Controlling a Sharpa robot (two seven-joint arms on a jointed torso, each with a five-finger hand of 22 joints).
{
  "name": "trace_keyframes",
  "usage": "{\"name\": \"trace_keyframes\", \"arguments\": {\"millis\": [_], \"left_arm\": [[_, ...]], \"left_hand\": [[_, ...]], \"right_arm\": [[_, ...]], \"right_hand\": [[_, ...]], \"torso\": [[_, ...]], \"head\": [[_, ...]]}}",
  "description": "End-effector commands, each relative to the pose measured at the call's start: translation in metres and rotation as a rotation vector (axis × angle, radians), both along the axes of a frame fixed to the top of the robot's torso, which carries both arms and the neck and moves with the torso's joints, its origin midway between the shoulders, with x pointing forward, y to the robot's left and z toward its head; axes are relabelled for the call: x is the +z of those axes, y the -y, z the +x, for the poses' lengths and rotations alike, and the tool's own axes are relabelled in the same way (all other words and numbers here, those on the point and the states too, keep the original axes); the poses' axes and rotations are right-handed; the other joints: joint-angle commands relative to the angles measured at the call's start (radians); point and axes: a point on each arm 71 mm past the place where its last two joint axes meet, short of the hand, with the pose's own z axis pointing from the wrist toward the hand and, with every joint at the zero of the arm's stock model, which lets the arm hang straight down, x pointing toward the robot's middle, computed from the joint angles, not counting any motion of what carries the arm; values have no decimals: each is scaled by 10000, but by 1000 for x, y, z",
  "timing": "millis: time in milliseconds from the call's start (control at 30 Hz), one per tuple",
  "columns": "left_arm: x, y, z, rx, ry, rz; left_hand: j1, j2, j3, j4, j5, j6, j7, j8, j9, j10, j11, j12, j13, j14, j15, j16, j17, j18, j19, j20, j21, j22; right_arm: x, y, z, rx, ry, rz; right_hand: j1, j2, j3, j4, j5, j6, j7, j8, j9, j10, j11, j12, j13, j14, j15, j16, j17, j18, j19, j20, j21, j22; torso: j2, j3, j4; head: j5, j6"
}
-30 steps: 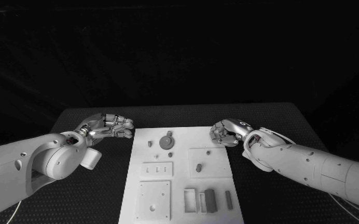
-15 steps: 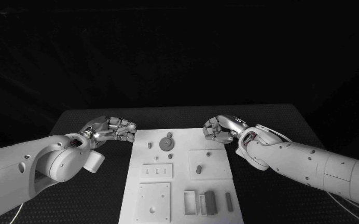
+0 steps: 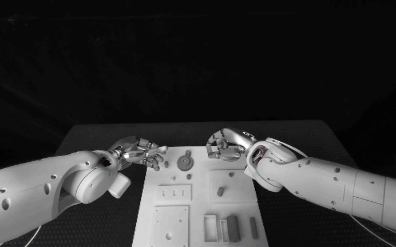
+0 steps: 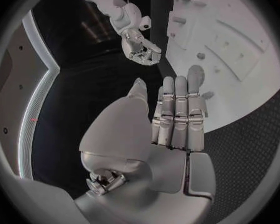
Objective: Assemble the parts on the task board
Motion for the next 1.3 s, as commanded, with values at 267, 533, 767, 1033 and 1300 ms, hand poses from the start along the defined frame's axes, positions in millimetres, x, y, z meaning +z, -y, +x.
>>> {"name": "trace_keyframes", "arguments": {"millis": [267, 533, 767, 1033, 1300], "left_arm": [[-9, 24, 3, -45, -939, 988], [-11, 41, 0, -503, -1256, 1091], [-12, 52, -4, -931, -1510, 985], [-12, 52, -4, -916, -1567, 804], [-11, 56, -3, -899, -1556, 808]], "left_hand": [[-1817, -41, -251, 33, -42, 498, -194, 13, 77, 233, -234, 394, 1043, 95, -271, 817, 511, 18, 248, -384, 457, 628], [-2434, 0, -245, 33, -41, 665, -268, -16, 117, 216, -286, 424, 1435, 109, -338, 957, 534, -9, 253, -481, 517, 805], [-2411, 76, -209, 29, -42, 726, -294, -13, 133, 234, -304, 429, 1535, 128, -357, 1000, 540, -11, 261, -500, 535, 856], [-2462, 100, -227, 25, -42, 831, -339, -4, 157, 305, -348, 454, 1689, 193, -396, 1090, 564, -16, 288, -533, 566, 932], [-2190, 86, -225, 15, -42, 845, -338, -49, 163, 282, -347, 419, 1834, 173, -405, 1124, 561, -34, 271, -549, 568, 1003]], "right_arm": [[3, -33, -11, 562, -120, -737], [4, -55, -15, 940, -131, -643], [4, -61, -16, 1076, -161, -639], [3, -66, -15, 1161, -206, -661], [3, -71, -16, 1271, -224, -647]], "right_hand": [[-3, -208, -44, -15, -1, 200, 129, 59, 169, 44, 5, 77, 36, -7, -66, 63, 21, 65, 74, -32, 65, 186], [-2, -213, -37, -13, 0, 203, 129, 55, 171, 42, 5, 83, 42, -9, -67, 69, 23, 65, 76, -36, 69, 185], [-5, -229, -35, -14, -1, 207, 129, 51, 172, 39, 5, 90, 48, -10, -67, 76, 26, 65, 78, -39, 74, 185], [-8, -236, -33, -13, -1, 210, 129, 49, 173, 37, 4, 94, 52, -11, -67, 79, 27, 65, 79, -41, 77, 184], [-20, -236, -32, -4, 0, 219, 128, 49, 176, 35, 4, 98, 57, -12, -67, 83, 29, 65, 81, -42, 81, 183]], "torso": [[-228, -63, -95], [-287, -66, -152], [-272, -70, -126], [-277, -82, -121], [-276, -86, -123]], "head": [[129, 18], [87, -10], [35, -45], [81, -127], [73, -144]]}}
